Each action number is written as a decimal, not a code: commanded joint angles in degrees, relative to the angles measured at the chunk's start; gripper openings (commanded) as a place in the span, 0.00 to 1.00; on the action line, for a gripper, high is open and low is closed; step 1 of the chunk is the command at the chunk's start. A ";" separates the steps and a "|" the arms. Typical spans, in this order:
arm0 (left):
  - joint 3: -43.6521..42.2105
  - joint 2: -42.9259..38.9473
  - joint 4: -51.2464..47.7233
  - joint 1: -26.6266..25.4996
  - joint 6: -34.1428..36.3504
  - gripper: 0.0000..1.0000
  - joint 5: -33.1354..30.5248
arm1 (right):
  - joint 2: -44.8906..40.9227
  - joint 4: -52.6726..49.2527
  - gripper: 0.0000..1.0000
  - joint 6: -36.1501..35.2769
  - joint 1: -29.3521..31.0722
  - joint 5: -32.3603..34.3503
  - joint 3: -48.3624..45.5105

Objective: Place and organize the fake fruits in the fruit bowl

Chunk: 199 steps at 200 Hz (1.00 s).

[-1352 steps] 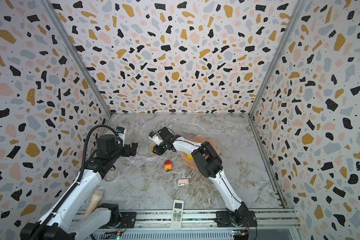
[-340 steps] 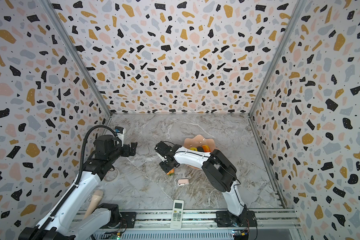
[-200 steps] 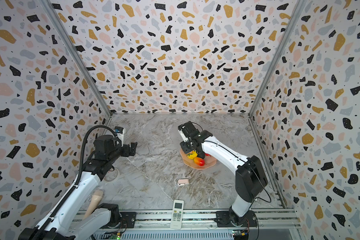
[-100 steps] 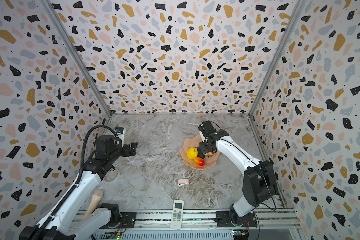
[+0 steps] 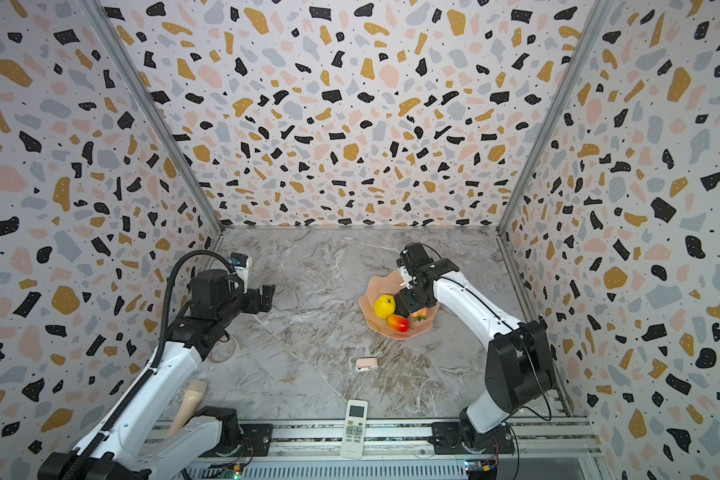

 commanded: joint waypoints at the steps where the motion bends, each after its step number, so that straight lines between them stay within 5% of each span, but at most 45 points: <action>1: 0.86 -0.46 1.43 0.30 0.04 1.00 0.23 | -0.63 -2.77 0.33 -1.01 -0.42 -0.77 1.99; 118: 0.95 -0.18 1.33 0.30 0.10 1.00 0.28 | 0.13 -2.76 0.38 -2.18 -1.13 -2.95 1.87; 143: 1.04 -0.11 1.42 0.30 0.10 0.99 0.37 | -2.45 -1.58 0.57 -1.99 -1.13 -1.39 2.17; 178: 1.80 0.15 2.00 0.30 -0.37 1.00 0.28 | -10.46 8.30 1.00 -2.93 -1.17 -1.02 -1.85; 199: 1.60 -0.73 4.92 0.30 -3.14 1.00 -0.73 | -18.63 21.41 0.99 -3.77 -2.30 -0.79 -8.91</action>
